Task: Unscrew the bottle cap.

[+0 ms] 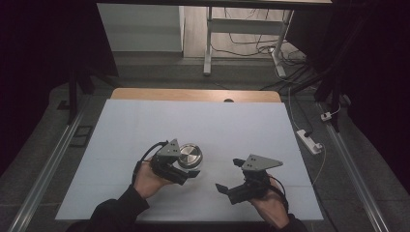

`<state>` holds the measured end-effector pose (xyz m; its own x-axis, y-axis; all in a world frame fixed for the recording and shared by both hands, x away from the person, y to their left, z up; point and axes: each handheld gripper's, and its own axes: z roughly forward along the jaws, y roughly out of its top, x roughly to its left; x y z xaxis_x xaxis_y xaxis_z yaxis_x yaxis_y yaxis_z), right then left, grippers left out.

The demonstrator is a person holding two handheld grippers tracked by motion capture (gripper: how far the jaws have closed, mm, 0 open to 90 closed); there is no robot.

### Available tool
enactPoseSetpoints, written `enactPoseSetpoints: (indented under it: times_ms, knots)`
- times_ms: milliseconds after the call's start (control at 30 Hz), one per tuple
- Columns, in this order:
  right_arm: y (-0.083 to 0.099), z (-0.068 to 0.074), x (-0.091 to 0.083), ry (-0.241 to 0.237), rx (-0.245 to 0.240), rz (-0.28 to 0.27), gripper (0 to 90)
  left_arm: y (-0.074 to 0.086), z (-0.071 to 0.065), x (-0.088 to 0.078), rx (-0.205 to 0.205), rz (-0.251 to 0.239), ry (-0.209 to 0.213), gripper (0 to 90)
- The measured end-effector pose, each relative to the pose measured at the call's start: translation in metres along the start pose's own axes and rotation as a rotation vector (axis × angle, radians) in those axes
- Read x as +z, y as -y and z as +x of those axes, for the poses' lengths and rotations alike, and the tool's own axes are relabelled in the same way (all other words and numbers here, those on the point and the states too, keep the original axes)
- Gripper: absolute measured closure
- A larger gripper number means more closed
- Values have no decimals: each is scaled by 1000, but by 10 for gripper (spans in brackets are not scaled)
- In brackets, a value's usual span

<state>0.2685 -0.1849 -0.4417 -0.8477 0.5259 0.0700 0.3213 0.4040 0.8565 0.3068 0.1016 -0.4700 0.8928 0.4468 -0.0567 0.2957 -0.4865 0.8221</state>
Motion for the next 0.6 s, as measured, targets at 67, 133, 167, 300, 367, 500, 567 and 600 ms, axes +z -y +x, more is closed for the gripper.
enactPoseSetpoints:
  times_ms: [67,133,167,300,367,500,567,600]
  knots:
    - [-10,2,9,-19,-9,19,0,0,-1,0,3,-5,0,151]
    - [-12,3,11,-22,-13,25,0,0,-2,0,9,-6,2,152]
    - [-15,4,14,-26,-20,35,0,-1,-2,0,13,-8,0,152]
    - [-28,6,27,-6,-41,41,0,-1,-3,0,16,-5,2,152]
    - [-30,6,29,-6,-36,39,0,0,-3,1,17,-3,-1,152]
    - [-41,7,38,-10,-29,45,0,0,-4,3,20,2,-9,152]
    - [-43,7,40,-6,-37,50,0,0,-5,4,19,5,-14,152]
    - [-46,8,46,-4,-47,56,0,0,-5,5,18,7,-18,152]
